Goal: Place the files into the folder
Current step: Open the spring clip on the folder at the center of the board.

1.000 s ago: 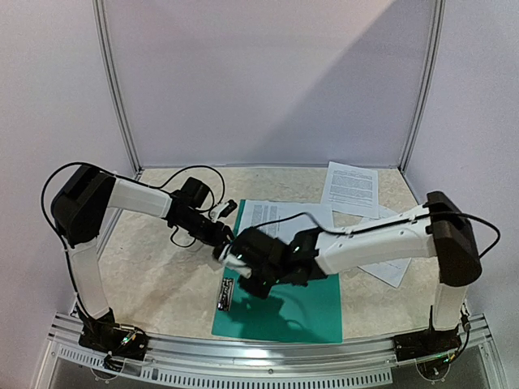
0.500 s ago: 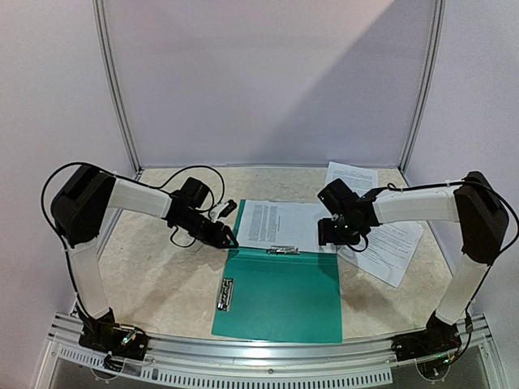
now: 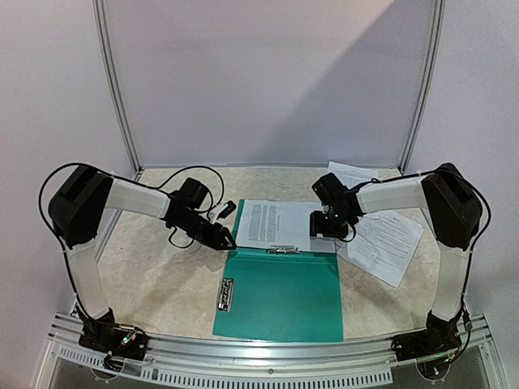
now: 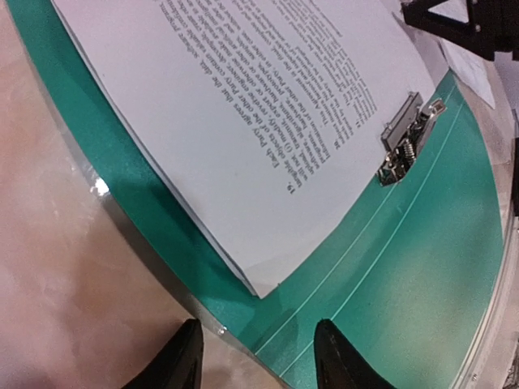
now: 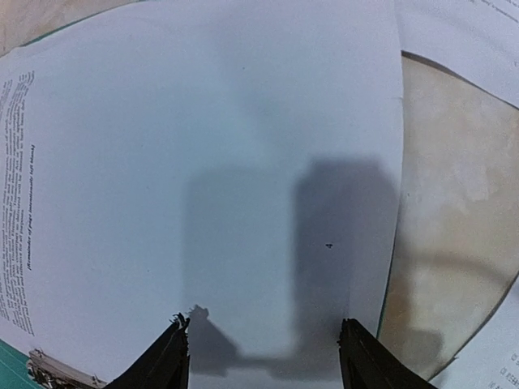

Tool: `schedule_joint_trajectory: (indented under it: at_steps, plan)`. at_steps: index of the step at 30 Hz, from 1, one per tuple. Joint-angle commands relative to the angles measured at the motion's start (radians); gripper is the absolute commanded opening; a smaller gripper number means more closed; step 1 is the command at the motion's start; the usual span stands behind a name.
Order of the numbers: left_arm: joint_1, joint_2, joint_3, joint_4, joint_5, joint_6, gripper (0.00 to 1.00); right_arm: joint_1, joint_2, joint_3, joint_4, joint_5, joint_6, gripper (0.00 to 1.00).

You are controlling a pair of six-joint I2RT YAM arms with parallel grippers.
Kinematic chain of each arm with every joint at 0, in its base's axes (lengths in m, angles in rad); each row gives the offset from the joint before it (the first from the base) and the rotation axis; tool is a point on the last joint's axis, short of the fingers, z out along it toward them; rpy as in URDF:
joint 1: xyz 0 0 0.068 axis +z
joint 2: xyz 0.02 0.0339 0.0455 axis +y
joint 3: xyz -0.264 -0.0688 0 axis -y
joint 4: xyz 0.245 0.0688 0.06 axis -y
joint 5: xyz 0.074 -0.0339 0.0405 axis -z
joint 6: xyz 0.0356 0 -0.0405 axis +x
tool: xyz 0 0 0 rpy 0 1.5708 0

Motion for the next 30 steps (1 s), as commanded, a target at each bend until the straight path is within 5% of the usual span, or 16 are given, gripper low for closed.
schedule_joint_trajectory:
  at_steps: [1, 11, 15, 21, 30]
  plan:
    - [0.009, -0.025, -0.056, -0.146, -0.095, 0.047, 0.51, -0.009, 0.074, 0.069, -0.003, -0.089, -0.028, 0.63]
    - [-0.016, -0.188, 0.005, -0.308, -0.025, 0.297, 0.67, -0.005, 0.226, 0.241, 0.009, -0.265, -0.062, 0.57]
    - [-0.099, -0.160, 0.110, -0.425, -0.131, 0.489, 0.98, 0.004, 0.300, 0.319, 0.026, -0.294, -0.054, 0.56]
    - [-0.199, 0.003, 0.310, -0.403, -0.272, 0.625, 1.00, 0.010, 0.291, 0.348, 0.062, -0.302, -0.048, 0.55]
    - [-0.257, 0.261, 0.602, -0.556, -0.346, 0.622, 0.89, 0.009, -0.018, 0.264, 0.013, -0.081, -0.098, 0.56]
